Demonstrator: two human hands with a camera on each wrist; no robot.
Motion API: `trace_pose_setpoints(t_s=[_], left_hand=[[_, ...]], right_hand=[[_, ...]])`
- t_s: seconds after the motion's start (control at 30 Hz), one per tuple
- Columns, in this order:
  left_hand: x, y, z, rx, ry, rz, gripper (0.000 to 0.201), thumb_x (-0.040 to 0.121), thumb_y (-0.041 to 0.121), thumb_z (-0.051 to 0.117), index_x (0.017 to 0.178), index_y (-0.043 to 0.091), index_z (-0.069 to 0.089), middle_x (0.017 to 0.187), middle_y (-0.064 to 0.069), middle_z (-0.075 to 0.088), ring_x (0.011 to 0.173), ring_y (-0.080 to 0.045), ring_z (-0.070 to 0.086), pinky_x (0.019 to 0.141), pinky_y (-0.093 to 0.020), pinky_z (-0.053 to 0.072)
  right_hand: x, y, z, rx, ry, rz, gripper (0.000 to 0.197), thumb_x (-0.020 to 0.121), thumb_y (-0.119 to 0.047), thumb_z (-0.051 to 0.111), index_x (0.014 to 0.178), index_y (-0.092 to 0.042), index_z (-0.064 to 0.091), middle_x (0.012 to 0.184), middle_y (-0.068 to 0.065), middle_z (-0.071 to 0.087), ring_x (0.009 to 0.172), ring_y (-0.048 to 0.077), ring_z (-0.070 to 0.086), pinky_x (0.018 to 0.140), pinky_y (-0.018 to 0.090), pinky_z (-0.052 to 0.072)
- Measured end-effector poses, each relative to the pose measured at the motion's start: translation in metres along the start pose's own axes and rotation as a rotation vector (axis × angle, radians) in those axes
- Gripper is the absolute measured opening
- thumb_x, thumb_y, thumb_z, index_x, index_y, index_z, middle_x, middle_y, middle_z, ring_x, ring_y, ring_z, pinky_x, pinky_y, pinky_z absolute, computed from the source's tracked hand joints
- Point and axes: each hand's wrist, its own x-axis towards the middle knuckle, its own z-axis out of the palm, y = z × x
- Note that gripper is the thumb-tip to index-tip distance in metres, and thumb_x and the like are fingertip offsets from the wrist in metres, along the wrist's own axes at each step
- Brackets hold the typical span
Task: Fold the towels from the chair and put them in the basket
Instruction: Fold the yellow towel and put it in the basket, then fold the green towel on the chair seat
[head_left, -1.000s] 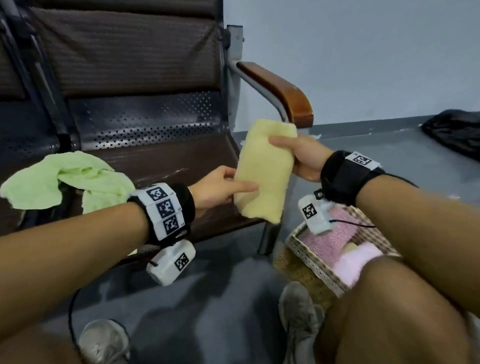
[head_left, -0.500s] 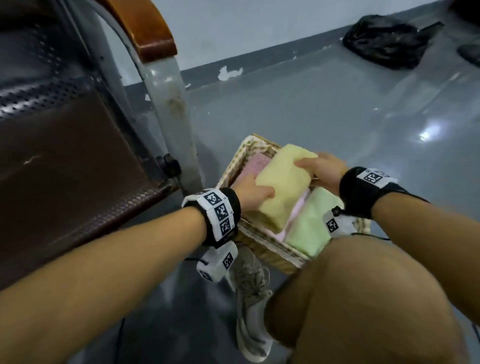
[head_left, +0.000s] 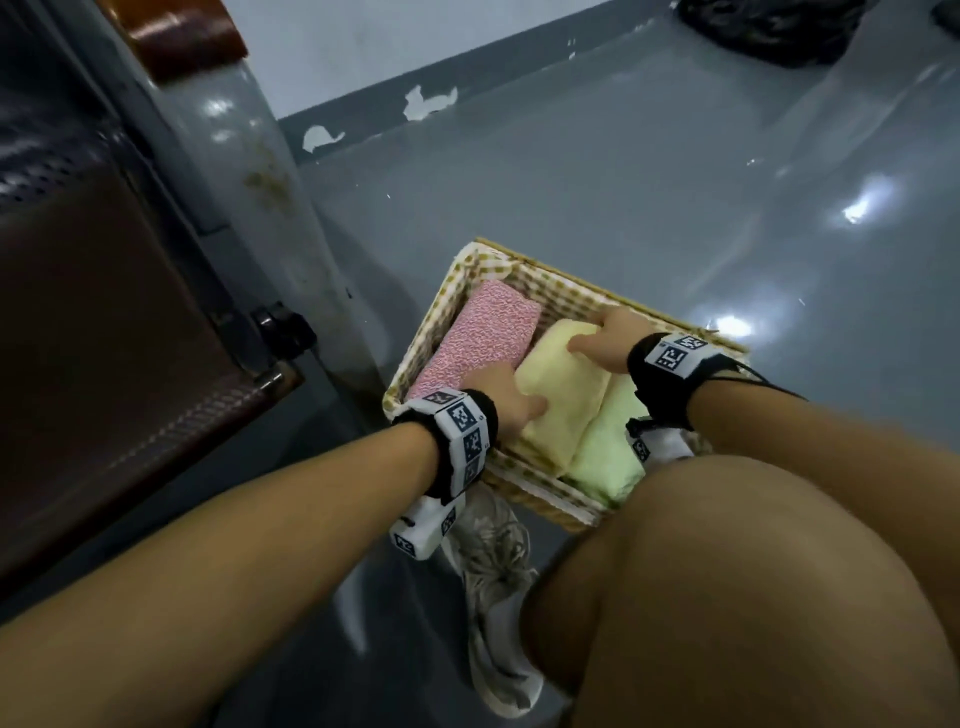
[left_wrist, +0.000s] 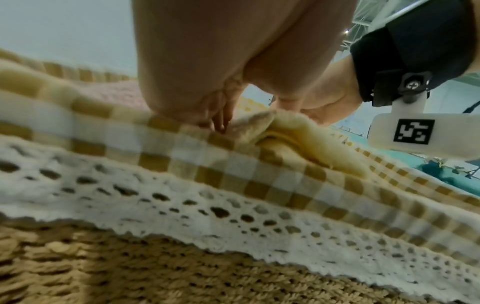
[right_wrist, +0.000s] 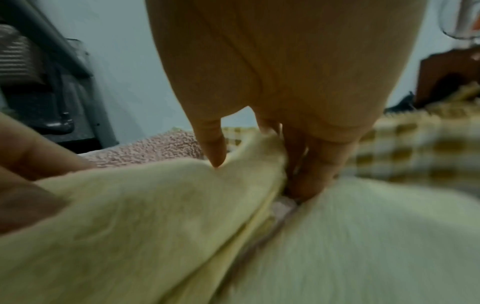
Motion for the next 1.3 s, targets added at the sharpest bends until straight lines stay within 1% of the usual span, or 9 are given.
trace_pose_setpoints(t_s=[0.13, 0.27, 0.4, 0.57, 0.77, 0.83, 1.0, 1.2, 1.3], left_hand=[[-0.022, -0.003, -0.034, -0.034, 0.033, 0.054, 0.027, 0.089, 0.037, 0.062, 0.103, 0.014, 0.068, 0.101, -0.007, 0.069, 0.094, -0.027, 0.064, 0.087, -0.040, 0.054], [-0.062, -0.021, -0.096, -0.179, 0.092, 0.114, 0.013, 0.088, 0.024, 0.063, 0.090, 0.017, 0.073, 0.090, -0.003, 0.075, 0.083, -0.021, 0.071, 0.078, -0.032, 0.058], [-0.123, -0.062, -0.174, -0.324, 0.203, 0.106, 0.006, 0.090, 0.015, 0.061, 0.089, 0.017, 0.066, 0.093, -0.009, 0.075, 0.077, -0.020, 0.070, 0.054, -0.019, 0.050], [-0.219, -0.146, -0.264, -0.337, 0.430, 0.015, 0.016, 0.089, 0.025, 0.065, 0.102, 0.015, 0.068, 0.097, -0.003, 0.076, 0.085, -0.019, 0.074, 0.072, -0.033, 0.054], [-0.297, -0.266, -0.283, -0.195, 0.634, -0.285, 0.017, 0.089, 0.031, 0.063, 0.100, 0.019, 0.069, 0.101, -0.003, 0.074, 0.093, -0.022, 0.069, 0.081, -0.033, 0.055], [-0.309, -0.301, -0.272, -0.029, 0.635, -0.470, 0.035, 0.087, 0.038, 0.064, 0.117, 0.019, 0.067, 0.119, -0.006, 0.068, 0.108, -0.026, 0.063, 0.088, -0.033, 0.050], [-0.323, -0.360, -0.230, -0.019, 0.523, -0.713, 0.088, 0.072, 0.057, 0.076, 0.144, 0.019, 0.043, 0.138, -0.009, 0.053, 0.124, -0.030, 0.053, 0.099, -0.035, 0.047], [-0.322, -0.359, -0.237, -0.254, 0.792, -0.488, 0.025, 0.082, 0.031, 0.075, 0.105, 0.021, 0.071, 0.097, -0.002, 0.070, 0.087, -0.019, 0.064, 0.069, -0.026, 0.046], [-0.324, -0.333, -0.251, -0.600, 0.871, -0.273, 0.018, 0.081, 0.015, 0.074, 0.098, 0.009, 0.072, 0.098, -0.012, 0.074, 0.093, -0.031, 0.069, 0.084, -0.040, 0.055]], right_hand=[[-0.028, -0.045, -0.030, -0.145, 0.034, -0.183, 0.049, 0.087, -0.049, 0.061, 0.119, -0.013, 0.065, 0.116, 0.011, 0.068, 0.103, 0.033, 0.064, 0.090, 0.039, 0.054], [-0.074, -0.122, -0.065, -0.141, -0.164, -0.442, 0.031, 0.092, -0.037, 0.063, 0.114, -0.018, 0.072, 0.110, 0.003, 0.072, 0.095, 0.022, 0.066, 0.083, 0.027, 0.050], [-0.129, -0.226, -0.070, -0.184, -0.265, -0.660, 0.028, 0.093, -0.028, 0.059, 0.110, -0.012, 0.074, 0.104, 0.009, 0.075, 0.098, 0.025, 0.070, 0.086, 0.036, 0.056], [-0.209, -0.365, -0.042, -0.189, -0.253, -0.954, 0.025, 0.094, -0.027, 0.056, 0.115, -0.022, 0.069, 0.084, -0.006, 0.070, 0.076, 0.010, 0.064, 0.073, 0.024, 0.050], [-0.264, -0.474, 0.041, -0.240, -0.324, -1.166, 0.025, 0.094, -0.026, 0.057, 0.116, -0.024, 0.070, 0.107, -0.002, 0.069, 0.099, 0.015, 0.063, 0.096, 0.033, 0.050], [-0.271, -0.492, 0.075, -0.249, -0.350, -1.218, 0.028, 0.094, -0.025, 0.057, 0.120, -0.024, 0.068, 0.117, -0.001, 0.068, 0.102, 0.015, 0.062, 0.094, 0.028, 0.048], [-0.270, -0.511, 0.132, -0.422, -0.453, -1.246, 0.033, 0.096, -0.027, 0.055, 0.128, -0.023, 0.063, 0.127, -0.001, 0.065, 0.112, 0.017, 0.061, 0.092, 0.024, 0.044], [-0.262, -0.515, 0.158, -0.245, -0.552, -1.111, 0.038, 0.099, -0.043, 0.051, 0.114, -0.014, 0.068, 0.107, 0.009, 0.070, 0.101, 0.028, 0.066, 0.089, 0.041, 0.056], [-0.270, -0.517, 0.151, 0.184, -0.780, -0.846, 0.040, 0.098, -0.047, 0.051, 0.110, -0.013, 0.068, 0.093, 0.006, 0.071, 0.081, 0.020, 0.070, 0.073, 0.034, 0.059]])
